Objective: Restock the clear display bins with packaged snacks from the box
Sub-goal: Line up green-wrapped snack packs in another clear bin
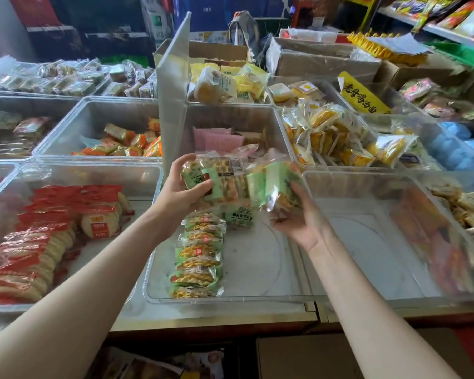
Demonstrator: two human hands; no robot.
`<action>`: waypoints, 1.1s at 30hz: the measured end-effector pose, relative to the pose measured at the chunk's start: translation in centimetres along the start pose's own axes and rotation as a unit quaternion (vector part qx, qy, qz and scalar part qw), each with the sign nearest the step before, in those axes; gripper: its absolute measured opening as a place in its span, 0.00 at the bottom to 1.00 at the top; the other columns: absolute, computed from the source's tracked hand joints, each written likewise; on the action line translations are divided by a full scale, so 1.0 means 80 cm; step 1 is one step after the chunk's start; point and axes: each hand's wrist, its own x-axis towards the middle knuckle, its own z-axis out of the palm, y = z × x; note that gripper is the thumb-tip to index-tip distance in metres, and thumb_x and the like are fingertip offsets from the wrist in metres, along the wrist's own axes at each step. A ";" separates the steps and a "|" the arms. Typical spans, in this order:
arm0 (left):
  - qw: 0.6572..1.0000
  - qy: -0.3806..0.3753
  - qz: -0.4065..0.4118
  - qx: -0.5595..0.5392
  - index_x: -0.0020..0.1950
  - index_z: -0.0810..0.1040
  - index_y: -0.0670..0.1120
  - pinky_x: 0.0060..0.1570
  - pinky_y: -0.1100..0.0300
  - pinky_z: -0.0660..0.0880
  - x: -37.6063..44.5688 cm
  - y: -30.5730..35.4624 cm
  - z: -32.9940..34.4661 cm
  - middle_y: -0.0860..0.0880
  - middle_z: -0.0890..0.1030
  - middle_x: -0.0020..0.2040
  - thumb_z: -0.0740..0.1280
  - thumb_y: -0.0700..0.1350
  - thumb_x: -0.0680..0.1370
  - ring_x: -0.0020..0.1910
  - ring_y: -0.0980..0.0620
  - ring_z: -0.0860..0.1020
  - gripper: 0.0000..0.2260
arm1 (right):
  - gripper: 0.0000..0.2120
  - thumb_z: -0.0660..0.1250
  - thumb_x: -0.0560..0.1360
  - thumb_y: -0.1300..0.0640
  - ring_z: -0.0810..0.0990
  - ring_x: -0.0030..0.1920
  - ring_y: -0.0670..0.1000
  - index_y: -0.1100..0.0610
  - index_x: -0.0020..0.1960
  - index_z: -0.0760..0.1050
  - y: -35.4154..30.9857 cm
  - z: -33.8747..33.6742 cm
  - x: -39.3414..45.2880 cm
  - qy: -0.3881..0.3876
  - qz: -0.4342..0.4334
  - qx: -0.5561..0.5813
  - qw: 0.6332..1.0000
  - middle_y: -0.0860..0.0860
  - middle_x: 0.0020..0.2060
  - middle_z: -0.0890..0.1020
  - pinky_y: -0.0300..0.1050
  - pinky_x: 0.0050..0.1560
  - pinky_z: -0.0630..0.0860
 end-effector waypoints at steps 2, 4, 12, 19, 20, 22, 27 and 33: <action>0.999 -0.029 -0.023 -0.025 0.64 0.66 0.58 0.47 0.49 0.79 -0.001 -0.004 -0.006 0.43 0.78 0.53 0.65 0.35 0.76 0.47 0.47 0.81 0.23 | 0.35 0.81 0.54 0.53 0.82 0.45 0.60 0.61 0.58 0.75 -0.011 -0.009 -0.005 -0.010 -0.029 0.020 0.999 0.60 0.47 0.81 0.57 0.41 0.81; 0.998 -0.036 -0.038 -0.036 0.62 0.68 0.60 0.50 0.46 0.78 -0.001 -0.008 -0.004 0.41 0.76 0.56 0.65 0.35 0.76 0.51 0.44 0.80 0.23 | 0.32 0.77 0.59 0.56 0.81 0.50 0.64 0.62 0.60 0.73 -0.016 -0.004 -0.010 -0.029 -0.036 0.032 0.998 0.63 0.52 0.79 0.62 0.42 0.80; 0.999 0.013 -0.017 0.025 0.63 0.66 0.59 0.50 0.45 0.79 0.004 0.000 0.013 0.43 0.76 0.54 0.65 0.34 0.76 0.48 0.47 0.80 0.24 | 0.35 0.85 0.45 0.62 0.84 0.44 0.58 0.64 0.51 0.79 -0.015 0.005 -0.003 -0.056 -0.017 0.025 0.998 0.61 0.47 0.83 0.51 0.41 0.82; 0.994 -0.002 0.029 0.107 0.59 0.67 0.59 0.35 0.53 0.81 0.008 0.005 0.027 0.44 0.76 0.57 0.69 0.35 0.74 0.42 0.45 0.81 0.24 | 0.35 0.82 0.53 0.57 0.82 0.47 0.54 0.59 0.58 0.74 -0.001 0.023 -0.011 -0.135 0.056 -0.175 0.973 0.56 0.48 0.82 0.50 0.42 0.80; 0.993 0.020 0.029 0.117 0.59 0.66 0.58 0.31 0.58 0.80 0.008 0.005 0.029 0.45 0.76 0.55 0.69 0.36 0.74 0.39 0.48 0.81 0.23 | 0.39 0.83 0.51 0.57 0.82 0.48 0.55 0.59 0.59 0.72 0.000 0.027 -0.012 -0.123 0.037 -0.194 0.973 0.56 0.49 0.82 0.51 0.43 0.80; 0.993 0.083 0.002 0.090 0.58 0.67 0.55 0.26 0.62 0.77 0.012 0.006 0.026 0.44 0.76 0.54 0.69 0.41 0.75 0.36 0.52 0.81 0.17 | 0.39 0.82 0.49 0.60 0.81 0.49 0.55 0.57 0.58 0.71 -0.007 0.030 -0.009 -0.092 -0.028 -0.202 0.975 0.55 0.48 0.82 0.51 0.43 0.80; 0.977 0.078 -0.190 -0.057 0.58 0.69 0.49 0.37 0.50 0.81 0.018 0.012 0.015 0.41 0.73 0.60 0.57 0.54 0.81 0.43 0.45 0.79 0.11 | 0.28 0.79 0.59 0.62 0.76 0.56 0.54 0.56 0.54 0.70 -0.039 0.045 -0.008 -0.040 -0.373 -0.624 0.686 0.50 0.55 0.74 0.52 0.54 0.78; 0.959 -0.012 -0.234 -0.159 0.63 0.69 0.51 0.46 0.43 0.75 0.017 0.014 0.005 0.43 0.77 0.57 0.47 0.71 0.74 0.51 0.40 0.78 0.31 | 0.31 0.75 0.59 0.72 0.70 0.58 0.54 0.53 0.55 0.66 -0.011 0.036 0.004 -0.135 -0.501 -0.813 0.264 0.54 0.64 0.73 0.55 0.57 0.76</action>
